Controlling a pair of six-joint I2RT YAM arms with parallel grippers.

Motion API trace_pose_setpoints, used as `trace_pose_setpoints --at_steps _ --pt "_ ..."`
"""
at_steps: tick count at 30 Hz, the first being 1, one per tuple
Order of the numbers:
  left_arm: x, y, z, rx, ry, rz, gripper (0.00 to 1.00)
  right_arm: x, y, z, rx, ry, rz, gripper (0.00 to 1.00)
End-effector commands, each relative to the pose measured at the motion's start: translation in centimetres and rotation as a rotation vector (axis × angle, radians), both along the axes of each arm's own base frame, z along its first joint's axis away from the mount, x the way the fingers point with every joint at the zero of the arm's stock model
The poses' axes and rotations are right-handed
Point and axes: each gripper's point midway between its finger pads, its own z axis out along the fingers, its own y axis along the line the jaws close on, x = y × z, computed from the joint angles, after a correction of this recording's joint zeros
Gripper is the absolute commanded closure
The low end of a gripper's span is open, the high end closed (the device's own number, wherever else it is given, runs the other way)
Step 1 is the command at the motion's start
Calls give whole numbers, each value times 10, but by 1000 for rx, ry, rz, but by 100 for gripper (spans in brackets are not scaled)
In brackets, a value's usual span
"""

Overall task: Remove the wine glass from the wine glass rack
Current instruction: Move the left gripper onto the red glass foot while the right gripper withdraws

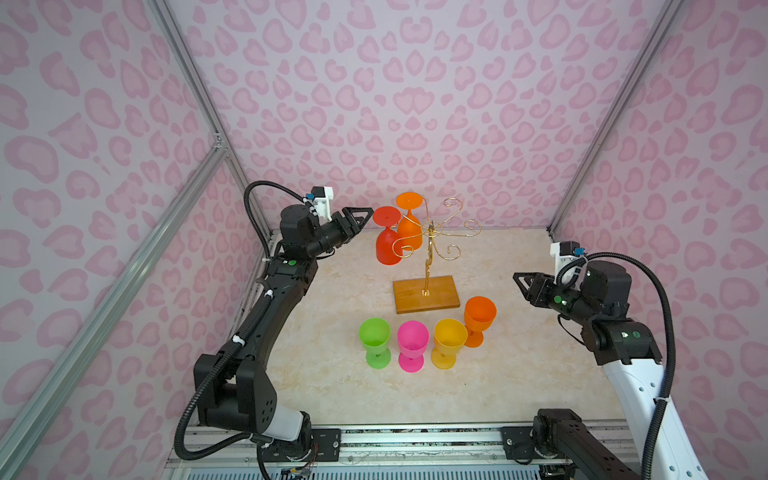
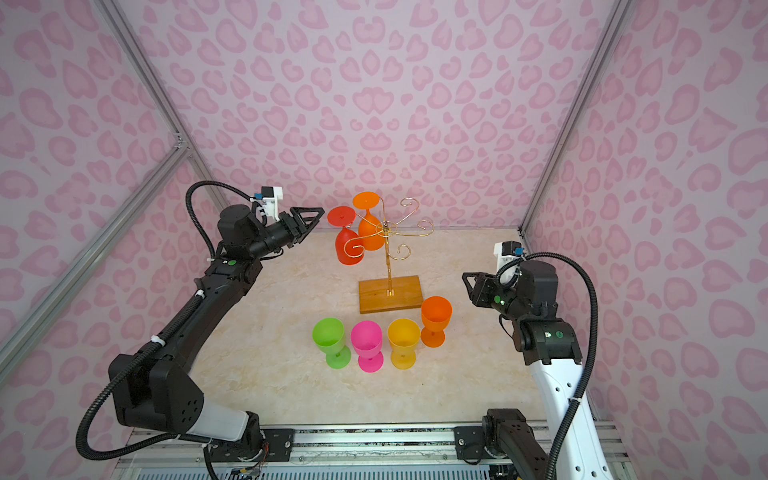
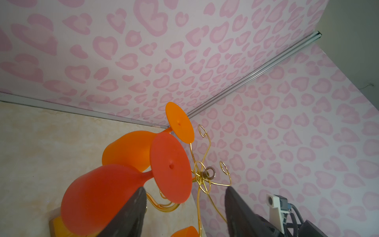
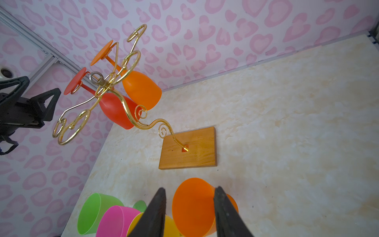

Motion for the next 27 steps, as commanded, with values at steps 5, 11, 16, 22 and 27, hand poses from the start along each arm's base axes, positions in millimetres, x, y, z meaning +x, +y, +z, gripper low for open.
trace_pose_setpoints --at_steps 5,11,16,22,27 --pt "22 -5 -5 -7 19 -9 42 8 -6 8 60 -46 -22 60" --pt "28 -12 -7 -11 26 -26 46 11 -9 6 78 -49 -31 60" --pt "31 -20 -6 -21 11 -42 51 13 -13 -1 90 -39 -41 60" --pt "32 -26 -8 -23 17 -56 59 14 -14 -2 100 -37 -42 60" --pt "32 -27 -8 -26 21 -61 67 13 -14 -5 106 -32 -41 60"
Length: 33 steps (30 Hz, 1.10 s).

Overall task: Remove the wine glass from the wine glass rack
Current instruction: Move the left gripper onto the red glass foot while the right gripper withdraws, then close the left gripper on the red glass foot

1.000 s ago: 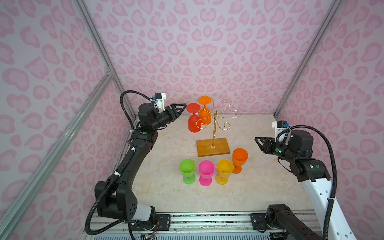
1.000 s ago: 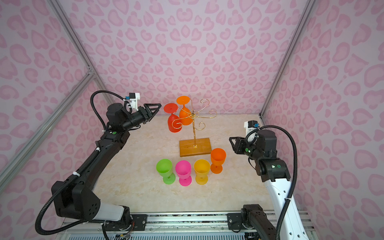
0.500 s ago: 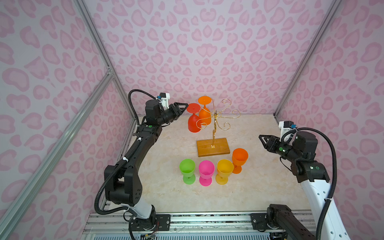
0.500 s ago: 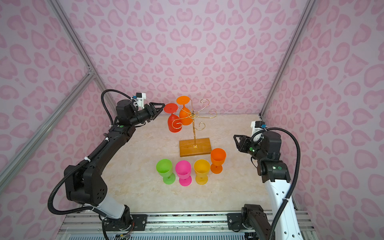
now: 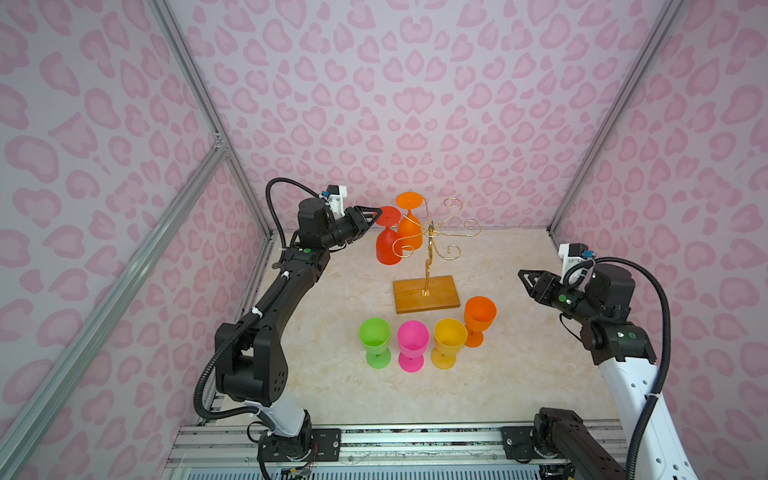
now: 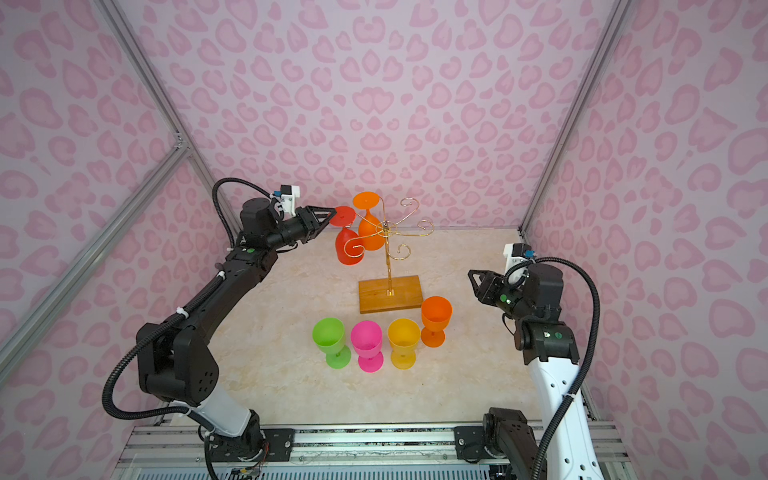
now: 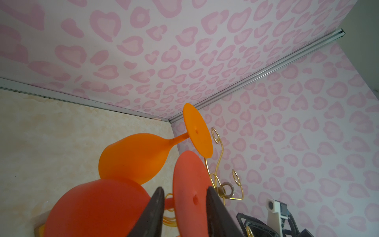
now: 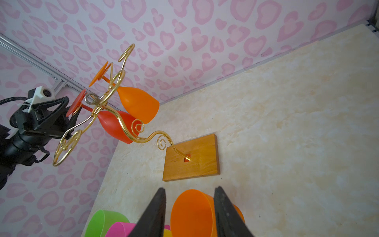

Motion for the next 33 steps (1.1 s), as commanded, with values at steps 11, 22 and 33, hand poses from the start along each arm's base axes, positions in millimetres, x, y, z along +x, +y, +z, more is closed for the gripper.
trace_pose_setpoints --at_steps 11,22,33 --pt "-1 -3 13 -29 -35 -23 81 1 1 1 27 -19 12 60" --pt "-1 -1 23 -72 -34 -28 91 0 -4 -4 40 -12 4 60" --pt "2 -4 30 -121 -35 -52 97 -1 -6 -4 51 -15 -2 60"
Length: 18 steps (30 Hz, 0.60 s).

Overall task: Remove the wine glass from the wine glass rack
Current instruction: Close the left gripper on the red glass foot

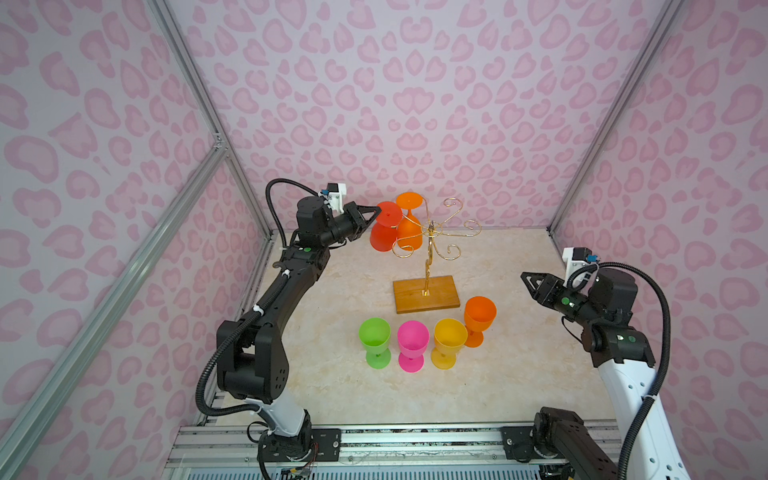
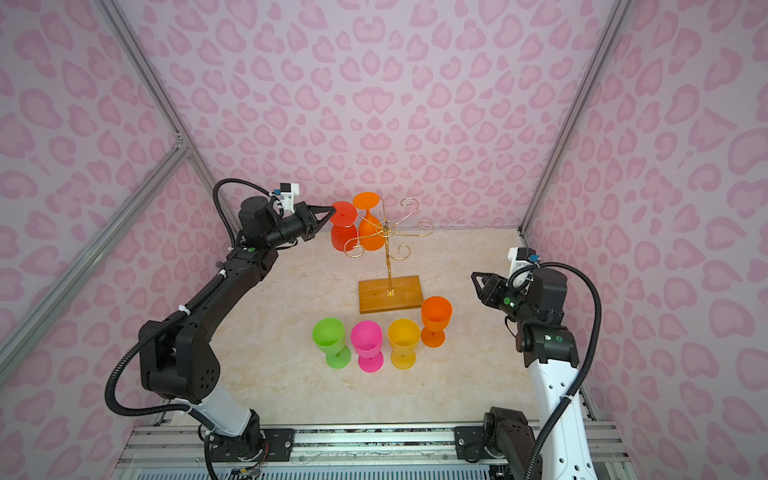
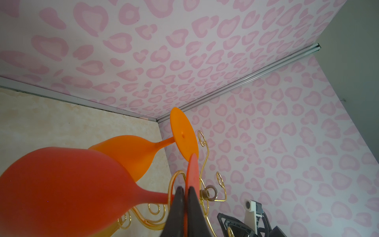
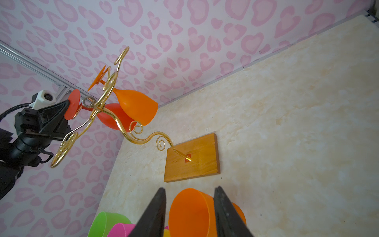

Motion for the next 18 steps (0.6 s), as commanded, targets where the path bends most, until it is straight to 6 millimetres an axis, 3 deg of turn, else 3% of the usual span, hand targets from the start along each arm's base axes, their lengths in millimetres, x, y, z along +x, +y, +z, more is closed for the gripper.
trace_pose_setpoints --at_steps 1,18 --pt "0 -2 19 -35 -61 -22 97 1 1 3 9 -20 9 60" --pt "-3 -16 19 -62 -68 -73 97 5 1 1 38 -20 13 60"
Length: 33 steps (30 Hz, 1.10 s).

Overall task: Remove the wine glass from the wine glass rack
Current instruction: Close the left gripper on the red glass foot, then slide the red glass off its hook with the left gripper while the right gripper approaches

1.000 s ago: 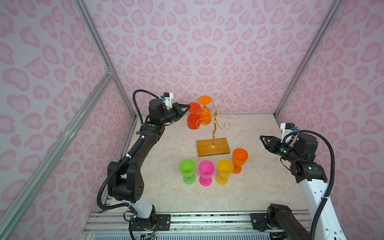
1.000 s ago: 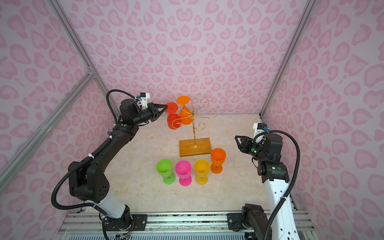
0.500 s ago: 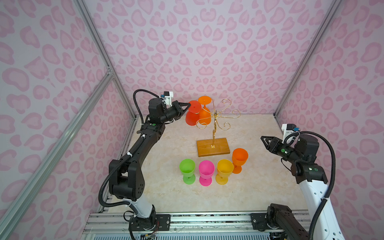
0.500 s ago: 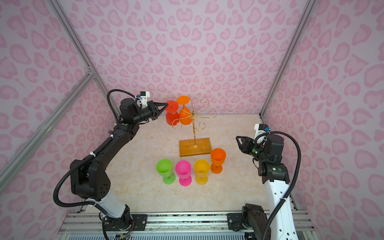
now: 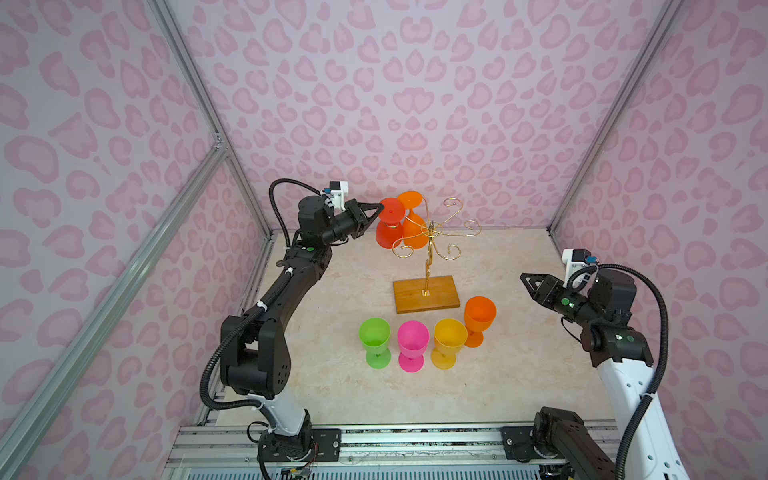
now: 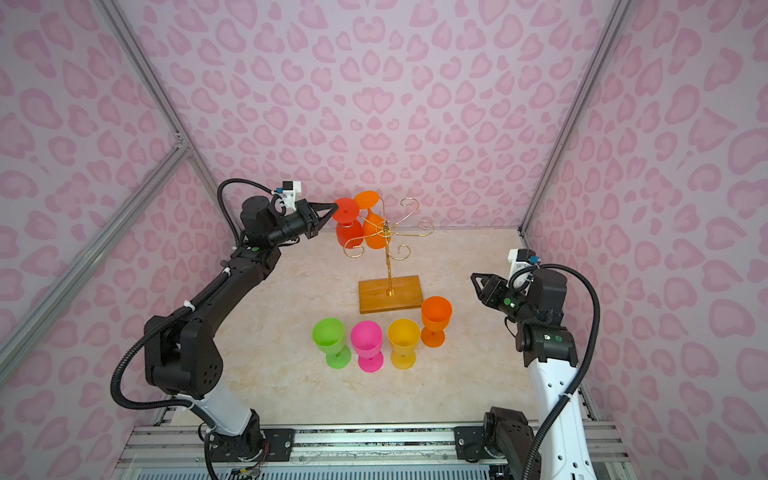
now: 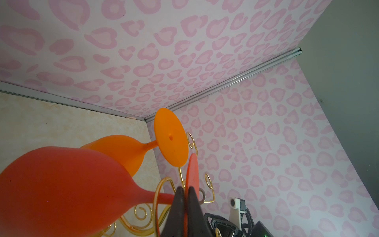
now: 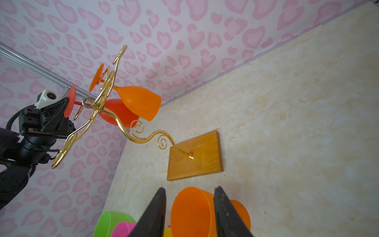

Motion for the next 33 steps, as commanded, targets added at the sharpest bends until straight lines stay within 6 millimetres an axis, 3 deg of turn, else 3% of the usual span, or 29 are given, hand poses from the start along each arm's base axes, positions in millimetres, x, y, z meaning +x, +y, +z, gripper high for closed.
trace_pose_setpoints --at_steps 1,18,33 --pt "-2 -5 11 1 -64 -23 97 4 1 5 5 -32 9 60" --pt "-27 -22 11 72 -107 -96 97 9 4 2 35 -24 23 60" --pt "-53 -18 5 150 -103 -117 97 8 5 1 44 -20 27 60"
